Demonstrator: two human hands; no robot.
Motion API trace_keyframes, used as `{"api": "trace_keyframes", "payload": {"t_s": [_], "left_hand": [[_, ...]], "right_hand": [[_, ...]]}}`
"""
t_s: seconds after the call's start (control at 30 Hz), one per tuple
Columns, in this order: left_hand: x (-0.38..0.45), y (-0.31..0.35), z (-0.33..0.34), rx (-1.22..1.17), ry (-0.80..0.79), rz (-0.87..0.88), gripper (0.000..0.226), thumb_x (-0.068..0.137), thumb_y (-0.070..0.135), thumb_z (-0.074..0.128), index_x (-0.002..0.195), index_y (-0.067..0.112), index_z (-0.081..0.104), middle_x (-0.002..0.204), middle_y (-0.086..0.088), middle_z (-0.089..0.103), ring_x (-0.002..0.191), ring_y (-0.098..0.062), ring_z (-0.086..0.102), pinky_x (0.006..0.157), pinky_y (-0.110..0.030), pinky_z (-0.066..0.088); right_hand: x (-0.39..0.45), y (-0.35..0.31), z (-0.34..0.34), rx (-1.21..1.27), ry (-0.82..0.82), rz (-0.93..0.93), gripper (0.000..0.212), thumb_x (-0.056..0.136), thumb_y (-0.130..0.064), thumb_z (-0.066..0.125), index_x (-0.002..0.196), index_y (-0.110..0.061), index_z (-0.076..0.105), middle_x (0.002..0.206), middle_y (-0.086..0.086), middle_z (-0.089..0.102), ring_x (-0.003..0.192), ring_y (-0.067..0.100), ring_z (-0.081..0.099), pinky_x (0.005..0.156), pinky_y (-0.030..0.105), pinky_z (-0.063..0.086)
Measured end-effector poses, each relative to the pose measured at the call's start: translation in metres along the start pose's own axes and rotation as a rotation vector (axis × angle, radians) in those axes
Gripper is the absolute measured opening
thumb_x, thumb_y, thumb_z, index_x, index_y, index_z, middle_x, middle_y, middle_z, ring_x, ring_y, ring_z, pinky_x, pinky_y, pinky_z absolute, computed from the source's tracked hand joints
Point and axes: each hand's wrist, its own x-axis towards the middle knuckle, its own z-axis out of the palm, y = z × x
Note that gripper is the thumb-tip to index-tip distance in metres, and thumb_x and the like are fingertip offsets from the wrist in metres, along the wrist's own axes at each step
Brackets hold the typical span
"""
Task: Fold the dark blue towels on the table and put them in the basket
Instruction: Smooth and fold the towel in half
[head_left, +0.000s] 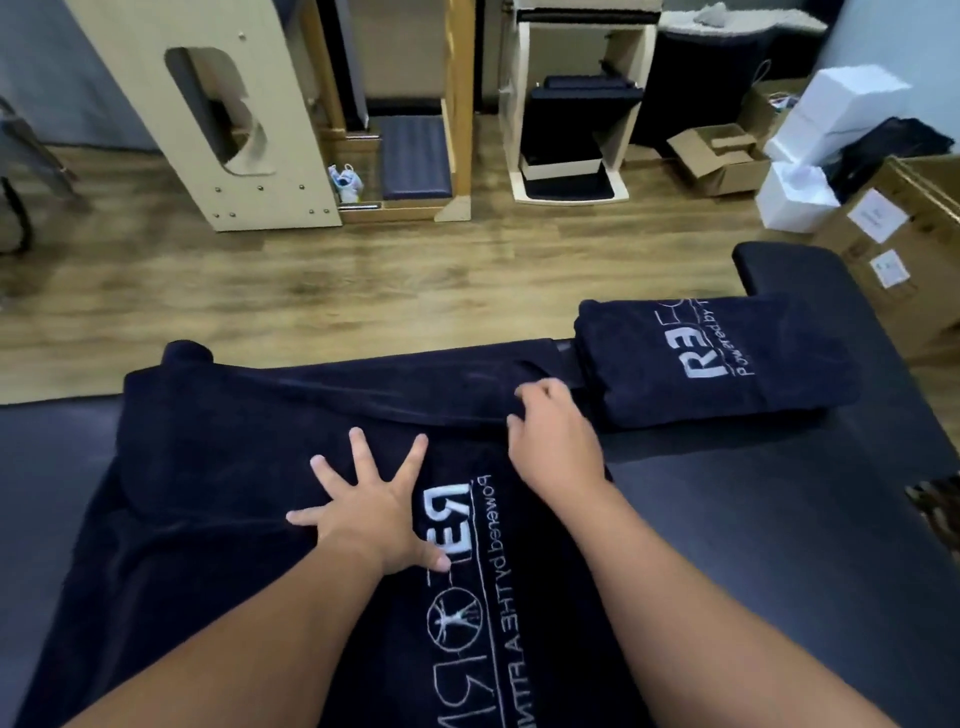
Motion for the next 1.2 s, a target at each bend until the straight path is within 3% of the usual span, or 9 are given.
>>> {"api": "trace_keyframes", "payload": {"t_s": [0.13, 0.37, 0.53, 0.7, 0.87, 0.97, 1.03, 1.1, 1.2], "left_hand": [[0.003, -0.001, 0.003, 0.022, 0.009, 0.01, 0.147, 0.051, 0.082, 0.079, 0.133, 0.06, -0.042, 0.146, -0.014, -0.055, 0.14, -0.062, -0.027, 0.099, -0.086, 0.024], [0.004, 0.0, 0.004, 0.056, 0.015, -0.001, 0.149, 0.051, 0.084, 0.076, 0.129, 0.057, -0.048, 0.142, -0.016, -0.058, 0.139, -0.064, -0.025, 0.1, -0.084, 0.027], [0.004, 0.002, 0.003, 0.066, 0.018, -0.008, 0.15, 0.051, 0.085, 0.076, 0.128, 0.055, -0.05, 0.141, -0.017, -0.059, 0.138, -0.065, -0.025, 0.1, -0.083, 0.028], [0.003, 0.001, 0.003, 0.095, 0.016, 0.009, 0.15, 0.052, 0.086, 0.075, 0.133, 0.052, -0.047, 0.142, -0.02, -0.057, 0.137, -0.068, -0.025, 0.097, -0.084, 0.026], [-0.003, -0.008, 0.001, 0.046, 0.027, 0.084, 0.145, 0.056, 0.085, 0.073, 0.148, 0.044, -0.032, 0.149, -0.018, -0.051, 0.136, -0.067, -0.028, 0.097, -0.084, 0.021], [-0.018, -0.035, 0.003, 0.048, 0.104, 0.256, 0.124, 0.07, 0.084, 0.062, 0.154, 0.043, -0.02, 0.162, -0.013, -0.032, 0.144, -0.059, -0.019, 0.104, -0.074, 0.025], [-0.025, -0.072, -0.005, -0.08, 0.166, 0.367, 0.094, 0.083, 0.068, 0.062, 0.156, 0.032, 0.015, 0.166, -0.008, 0.011, 0.15, -0.045, 0.012, 0.106, -0.063, 0.037], [-0.028, -0.119, -0.017, -0.261, 0.371, 0.428, 0.044, 0.091, 0.046, 0.056, 0.123, 0.016, 0.057, 0.131, -0.005, 0.054, 0.122, -0.03, 0.053, 0.093, -0.05, 0.052], [-0.016, -0.193, -0.029, -0.386, 0.756, 0.167, 0.013, 0.085, 0.017, 0.05, 0.089, 0.011, 0.061, 0.095, -0.007, 0.057, 0.088, -0.032, 0.057, 0.072, -0.045, 0.053]], "right_hand": [[0.053, -0.01, 0.0, -0.11, -0.069, 0.111, 0.052, 0.095, -0.011, 0.057, 0.143, -0.016, 0.039, 0.147, 0.011, 0.037, 0.094, 0.035, 0.059, 0.069, 0.036, 0.041], [0.098, -0.023, -0.012, -0.211, -0.05, 0.031, 0.019, 0.087, 0.006, 0.047, 0.081, -0.012, 0.05, 0.097, 0.011, 0.058, 0.084, 0.033, 0.057, 0.065, 0.036, 0.043], [0.11, -0.029, 0.0, -0.07, 0.003, 0.085, 0.038, 0.088, -0.001, 0.054, 0.124, -0.012, 0.051, 0.124, 0.014, 0.047, 0.102, 0.037, 0.056, 0.08, 0.04, 0.044], [0.048, -0.055, 0.04, -0.282, -0.048, -0.241, 0.038, 0.094, -0.033, 0.055, 0.13, -0.023, 0.055, 0.136, 0.004, 0.048, 0.127, 0.033, 0.038, 0.099, 0.051, 0.04], [0.021, -0.076, 0.06, -0.216, -0.338, -0.109, 0.063, 0.097, -0.06, 0.041, 0.154, -0.042, 0.019, 0.168, -0.003, 0.0, 0.153, 0.032, -0.009, 0.111, 0.075, 0.009], [0.021, -0.095, 0.06, -0.27, -0.417, 0.016, 0.074, 0.098, -0.06, 0.039, 0.157, -0.043, -0.002, 0.168, -0.003, -0.016, 0.152, 0.035, -0.018, 0.11, 0.078, 0.003], [0.016, -0.121, 0.062, -0.322, -0.403, 0.065, 0.074, 0.099, -0.046, 0.045, 0.159, -0.034, 0.003, 0.168, 0.005, -0.012, 0.151, 0.042, -0.012, 0.112, 0.075, 0.007], [0.005, -0.153, 0.068, -0.364, -0.315, -0.061, 0.066, 0.093, -0.034, 0.052, 0.151, -0.026, 0.023, 0.164, 0.011, 0.008, 0.149, 0.043, 0.007, 0.112, 0.068, 0.022], [-0.011, -0.201, 0.088, -0.326, -0.341, -0.279, 0.064, 0.09, -0.046, 0.06, 0.145, -0.033, 0.031, 0.157, 0.007, 0.018, 0.141, 0.039, 0.021, 0.103, 0.06, 0.037]]}}
